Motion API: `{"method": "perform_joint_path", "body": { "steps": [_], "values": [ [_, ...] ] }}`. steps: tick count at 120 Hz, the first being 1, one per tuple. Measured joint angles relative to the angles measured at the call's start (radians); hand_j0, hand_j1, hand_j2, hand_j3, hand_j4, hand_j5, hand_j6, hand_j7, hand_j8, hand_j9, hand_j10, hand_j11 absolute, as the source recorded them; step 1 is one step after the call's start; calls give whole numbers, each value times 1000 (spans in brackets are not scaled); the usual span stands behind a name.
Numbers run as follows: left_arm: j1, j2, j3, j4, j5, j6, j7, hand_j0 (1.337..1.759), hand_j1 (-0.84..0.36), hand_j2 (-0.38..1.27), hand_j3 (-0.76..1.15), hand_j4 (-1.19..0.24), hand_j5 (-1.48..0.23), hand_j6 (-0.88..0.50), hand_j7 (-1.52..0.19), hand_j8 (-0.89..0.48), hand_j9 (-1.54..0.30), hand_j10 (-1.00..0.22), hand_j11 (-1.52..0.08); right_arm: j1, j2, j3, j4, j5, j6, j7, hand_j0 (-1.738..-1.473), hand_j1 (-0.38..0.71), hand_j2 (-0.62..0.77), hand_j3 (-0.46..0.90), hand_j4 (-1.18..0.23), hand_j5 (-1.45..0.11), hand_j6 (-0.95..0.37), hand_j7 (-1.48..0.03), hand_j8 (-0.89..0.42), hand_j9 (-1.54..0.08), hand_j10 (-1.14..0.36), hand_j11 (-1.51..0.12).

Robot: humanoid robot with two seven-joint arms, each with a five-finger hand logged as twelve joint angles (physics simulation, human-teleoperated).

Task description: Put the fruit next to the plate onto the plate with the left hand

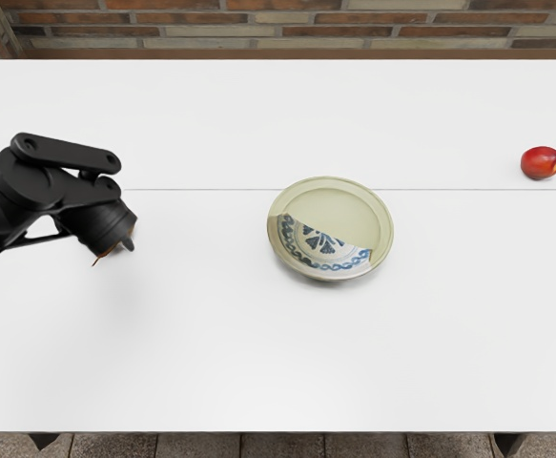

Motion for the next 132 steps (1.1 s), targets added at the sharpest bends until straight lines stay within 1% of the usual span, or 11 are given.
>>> {"method": "perform_joint_path", "body": {
  "steps": [7,13,19,40,67,71,83,88,106,121,132],
  "values": [
    [0,0,0,-4,2,0,0,1658,-126,80,0,-410,-497,-333,-590,-251,-699,-396,-515,0,0,0,0,0,0,0,-1658,-349,0,0,-1,0,-1,0,-1,0,-1,0],
    [-1,0,0,-6,0,0,0,1658,-130,81,0,-414,-501,-327,-585,-242,-693,-400,-519,0,0,0,0,0,0,0,-1658,-349,0,0,-1,0,-1,0,-1,0,-1,0],
    [-4,2,-1,-8,-4,0,0,1658,-153,85,0,-430,-530,-361,-593,-272,-643,-419,-545,0,0,0,0,0,0,0,-1658,-349,0,0,-1,0,-1,0,-1,0,-1,0],
    [-23,12,-3,-9,-13,0,1,1658,-233,98,0,-490,-624,-460,-651,-423,-673,-486,-631,0,0,0,0,0,0,0,-1658,-349,0,0,-1,0,-1,0,-1,0,-1,0],
    [-23,11,-3,-11,-23,0,1,1658,-271,107,0,-526,-665,-510,-681,-500,-688,-521,-674,0,0,0,0,0,0,0,-1658,-349,0,0,-1,0,-1,0,-1,0,-1,0],
    [-22,9,-3,-11,-24,0,1,1657,-276,85,0,-533,-664,-522,-686,-506,-691,-524,-679,0,0,0,0,0,0,0,-1658,-349,0,0,-1,0,-1,0,-1,0,-1,0],
    [-19,8,-3,-12,-23,-1,1,1656,-282,66,0,-542,-667,-504,-699,-517,-702,-529,-693,0,0,0,0,0,0,0,-1658,-349,0,0,-1,0,-2,0,-1,0,-1,0],
    [-17,7,-4,-13,-23,-2,1,1654,-288,47,0,-542,-671,-470,-704,-505,-708,-527,-701,0,0,0,0,0,0,0,-1658,-349,0,0,-1,0,-2,0,-1,0,-1,0],
    [-17,6,-4,-16,-26,-3,1,1651,-327,75,0,-544,-684,-438,-717,-477,-726,-527,-722,0,0,0,0,0,0,0,-1658,-349,0,0,-1,0,-2,0,-1,0,-1,0],
    [-17,6,-7,-16,-30,-4,3,1647,-364,169,0,-593,-746,-402,-787,-434,-801,-570,-797,0,0,0,0,0,0,0,-1658,-349,0,0,-1,0,-2,0,-1,0,-1,0],
    [-17,6,-8,-17,-47,-2,2,1648,-353,241,0,-643,-811,-437,-847,-466,-862,-626,-859,0,0,0,0,0,0,0,-1658,-349,0,0,-1,0,-2,0,-1,0,-1,0]
  ]
}}
